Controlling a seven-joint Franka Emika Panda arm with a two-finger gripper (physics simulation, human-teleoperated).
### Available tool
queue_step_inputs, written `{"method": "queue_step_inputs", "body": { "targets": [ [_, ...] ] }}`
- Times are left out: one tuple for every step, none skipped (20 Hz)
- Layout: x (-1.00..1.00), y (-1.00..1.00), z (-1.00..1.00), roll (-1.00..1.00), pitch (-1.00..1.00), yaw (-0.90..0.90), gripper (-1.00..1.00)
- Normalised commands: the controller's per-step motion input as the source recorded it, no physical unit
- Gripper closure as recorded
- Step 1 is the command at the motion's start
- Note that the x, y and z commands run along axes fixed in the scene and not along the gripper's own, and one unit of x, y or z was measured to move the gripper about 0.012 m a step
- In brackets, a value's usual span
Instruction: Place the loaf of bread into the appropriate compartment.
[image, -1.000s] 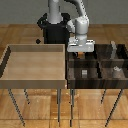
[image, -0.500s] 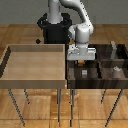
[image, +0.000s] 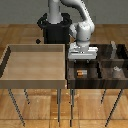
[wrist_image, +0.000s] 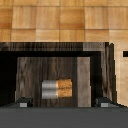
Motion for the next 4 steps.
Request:
{"method": "queue_step_inputs", "body": {
  "targets": [
    [0.00,0.00,0.00,0.00,0.00,0.00,-1.00],
    [0.00,0.00,0.00,0.00,0.00,0.00,-1.00],
    [0.00,0.00,0.00,0.00,0.00,0.00,-1.00],
    [0.00,0.00,0.00,0.00,0.00,0.00,-1.00]
  ]
}}
